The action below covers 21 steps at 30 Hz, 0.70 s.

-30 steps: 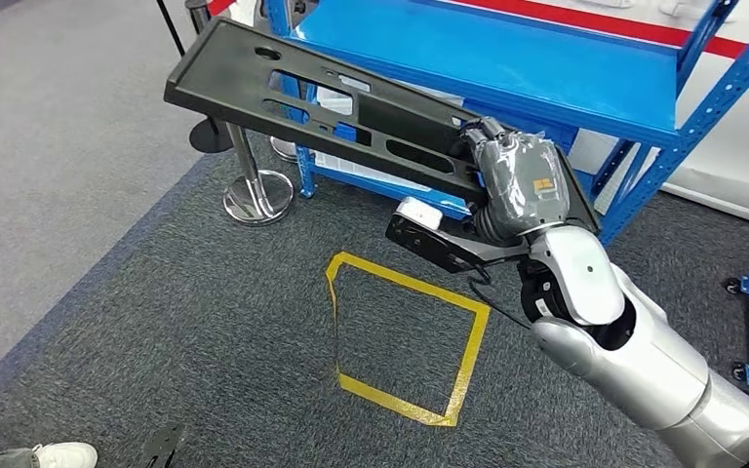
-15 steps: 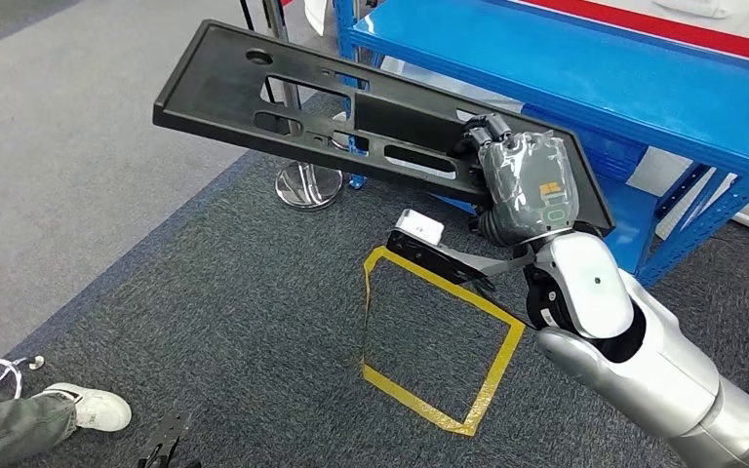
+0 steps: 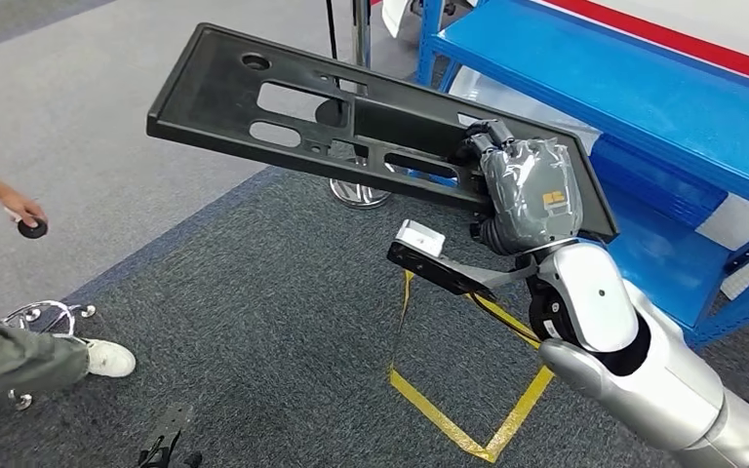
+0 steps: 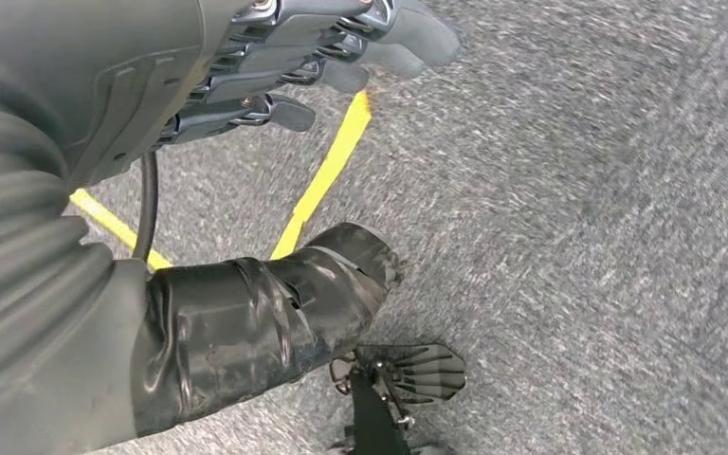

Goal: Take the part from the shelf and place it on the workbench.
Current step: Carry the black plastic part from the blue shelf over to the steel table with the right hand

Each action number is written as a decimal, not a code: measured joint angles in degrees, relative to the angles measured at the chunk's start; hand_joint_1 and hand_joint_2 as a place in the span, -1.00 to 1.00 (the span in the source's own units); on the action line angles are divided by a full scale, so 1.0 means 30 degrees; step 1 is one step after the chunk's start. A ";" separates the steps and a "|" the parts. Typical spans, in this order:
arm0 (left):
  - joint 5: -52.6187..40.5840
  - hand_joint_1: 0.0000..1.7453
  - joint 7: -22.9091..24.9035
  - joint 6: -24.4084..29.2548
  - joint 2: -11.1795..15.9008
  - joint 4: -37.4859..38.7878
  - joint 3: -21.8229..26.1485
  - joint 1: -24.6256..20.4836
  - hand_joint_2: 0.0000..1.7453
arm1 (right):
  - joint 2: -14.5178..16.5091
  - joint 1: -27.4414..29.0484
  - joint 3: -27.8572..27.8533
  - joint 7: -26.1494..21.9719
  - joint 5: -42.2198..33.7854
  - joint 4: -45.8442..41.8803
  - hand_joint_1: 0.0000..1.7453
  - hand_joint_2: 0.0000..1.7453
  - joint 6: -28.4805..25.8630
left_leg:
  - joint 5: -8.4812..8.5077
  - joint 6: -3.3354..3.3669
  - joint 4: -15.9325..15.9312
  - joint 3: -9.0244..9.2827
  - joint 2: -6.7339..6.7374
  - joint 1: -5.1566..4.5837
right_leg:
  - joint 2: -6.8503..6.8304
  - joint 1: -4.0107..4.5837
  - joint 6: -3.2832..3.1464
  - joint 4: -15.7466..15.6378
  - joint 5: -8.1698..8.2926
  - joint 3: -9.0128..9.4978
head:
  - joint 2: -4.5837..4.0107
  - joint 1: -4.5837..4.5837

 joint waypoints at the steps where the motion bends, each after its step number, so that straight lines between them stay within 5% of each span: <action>1: -0.0035 -1.00 -0.0025 -0.0002 -0.0013 0.0000 0.0000 -0.0025 1.00 | -0.0016 0.0047 -0.0014 -0.0002 0.0018 -0.0064 1.00 1.00 -0.0018 | -0.0029 -0.0113 0.0181 -0.0176 -0.0254 0.0027 | 0.0432 -0.0080 0.0012 -0.0845 0.0236 0.0389 | 0.0000 -0.0006; 3: -0.0137 -1.00 -0.0031 -0.0007 -0.0018 0.0000 0.0000 -0.0058 1.00 | -0.0053 0.0279 -0.0098 -0.0009 0.0042 -0.0190 1.00 1.00 -0.0069 | 0.0039 -0.0373 0.0370 -0.0544 -0.0719 0.0112 | 0.0899 -0.0076 -0.0057 -0.1373 0.0164 0.0593 | 0.0000 -0.0010; 5: -0.0219 -1.00 -0.0006 0.0015 -0.0014 0.0002 0.0000 0.0052 1.00 | -0.0076 0.0510 -0.0182 -0.0015 0.0051 -0.0261 1.00 1.00 -0.0110 | 0.0157 -0.0605 0.0355 -0.0751 -0.1006 0.0208 | 0.0452 -0.0048 -0.0272 -0.1431 0.0239 0.0563 | 0.0000 -0.0014; 7: -0.0228 -1.00 -0.0051 0.0066 -0.0011 0.0004 0.0000 0.0159 1.00 | -0.0087 0.0629 -0.0235 -0.0026 0.0095 -0.0273 1.00 1.00 -0.0137 | -0.0265 -0.0799 0.1062 -0.1154 -0.0153 0.0142 | -0.0032 -0.0087 -0.0506 -0.1549 0.0335 0.0586 | 0.0000 -0.0147; 9: -0.0082 -1.00 -0.0177 0.0109 -0.0004 0.0002 0.0000 0.0146 1.00 | -0.0098 0.0717 -0.0280 -0.0175 0.0206 -0.0281 1.00 1.00 -0.0268 | -0.1294 -0.0941 0.3090 -0.2076 0.1094 0.0099 | -0.0513 -0.0019 -0.0651 -0.1603 0.0360 0.0595 | 0.0000 -0.0286; 12: 0.0244 -1.00 -0.0273 0.0117 -0.0033 0.0000 0.0000 0.0196 1.00 | -0.0089 0.0764 -0.0290 -0.0729 0.0292 -0.0284 1.00 1.00 -0.0512 | -0.1902 -0.0984 0.5220 -0.3014 0.1507 0.0139 | -0.1318 0.0099 -0.0730 -0.1599 0.0320 0.0593 | 0.0000 -0.0303; 14: 0.0353 -1.00 -0.0264 0.0104 -0.0062 0.0000 0.0000 0.0359 1.00 | -0.0029 0.0715 -0.0290 -0.0989 0.0312 -0.0304 1.00 1.00 -0.0539 | -0.0925 -0.0844 0.3458 -0.2004 0.1779 0.0088 | -0.1827 0.0160 -0.0733 -0.1603 0.0274 0.0645 | 0.0000 -0.0303; 16: 0.0384 -1.00 -0.0248 0.0102 -0.0056 0.0002 0.0000 0.0522 1.00 | 0.0037 0.0618 -0.0290 -0.1069 0.0362 -0.0346 1.00 1.00 -0.0467 | -0.0232 -0.0554 0.1035 -0.0696 0.2868 -0.0174 | -0.2301 0.0253 -0.0689 -0.1657 0.0217 0.0742 | 0.0000 -0.0299; 18: 0.0386 -1.00 -0.0200 0.0105 -0.0038 0.0004 0.0000 0.0625 1.00 | 0.0053 0.0542 -0.0290 -0.1075 0.0435 -0.0381 1.00 1.00 -0.0368 | -0.0213 -0.0276 0.0165 -0.0314 0.3524 -0.0448 | -0.2754 0.0329 -0.0555 -0.1767 0.0190 0.0838 | 0.0000 -0.0295; 21: 0.0495 -1.00 -0.0208 0.0162 -0.0004 0.0007 0.0000 0.0947 1.00 | 0.0118 0.0526 -0.0290 -0.1098 0.0495 -0.0394 1.00 1.00 -0.0351 | -0.0054 0.0004 -0.0165 -0.0173 0.2809 -0.0420 | -0.3227 0.0382 -0.0238 -0.1884 0.0033 0.1141 | 0.0000 -0.0267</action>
